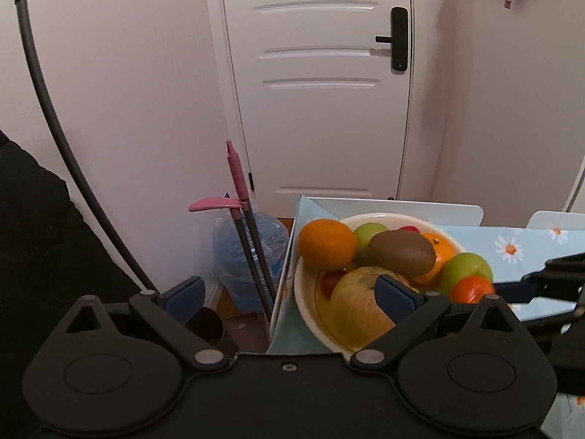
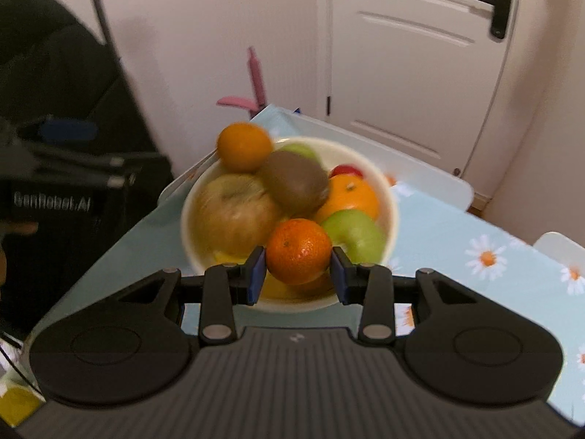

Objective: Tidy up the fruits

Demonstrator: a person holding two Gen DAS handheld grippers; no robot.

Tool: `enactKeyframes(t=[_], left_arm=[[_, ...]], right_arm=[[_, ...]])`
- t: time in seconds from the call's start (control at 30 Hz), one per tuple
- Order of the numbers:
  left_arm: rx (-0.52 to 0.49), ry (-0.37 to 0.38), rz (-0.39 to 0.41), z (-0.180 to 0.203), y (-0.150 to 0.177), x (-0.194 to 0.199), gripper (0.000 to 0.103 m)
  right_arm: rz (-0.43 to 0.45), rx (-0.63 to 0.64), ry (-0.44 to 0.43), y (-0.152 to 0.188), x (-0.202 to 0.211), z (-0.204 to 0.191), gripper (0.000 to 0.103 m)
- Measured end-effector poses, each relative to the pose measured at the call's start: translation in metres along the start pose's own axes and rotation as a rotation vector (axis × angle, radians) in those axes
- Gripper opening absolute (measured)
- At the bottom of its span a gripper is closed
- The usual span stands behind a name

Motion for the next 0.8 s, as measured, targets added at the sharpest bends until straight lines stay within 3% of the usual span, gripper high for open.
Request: enactKeyframes(t=[0.27,0.4,0.47,0.8], left_arm=[[-0.005,0.011,0.001,-0.005,0.005,-0.005,0.101],[-0.004,0.019,0.004,-0.008,0.007,-0.004,0.101],[-0.007,0.018,0.007,-0.008,0.008,-0.002,0.101],[0.005,0.031,0.035,0.005,0.007,0.028,0.101]], right_arm=[[0.010,0.010,0.024,0.003,-0.014,-0.014,0.055],[0.035,0.011,0.030,0.004,-0.011,-0.019,0.082],[0.047,0.000,0.037,0.006,-0.006,-0.019,0.089],[0.091,-0.074,0.064,0.023,0.041,-0.001,0.090]])
Point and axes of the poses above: each gripper's, at about its wrist camera, not at the fingertips, and x roughly against the way its jaws point, z to its right, y to its underside, the point moved 8 cm from there along -x, roughly the way its jaws point, and after that the axes turned 12 degrees about -z, right-handed, at the moved point
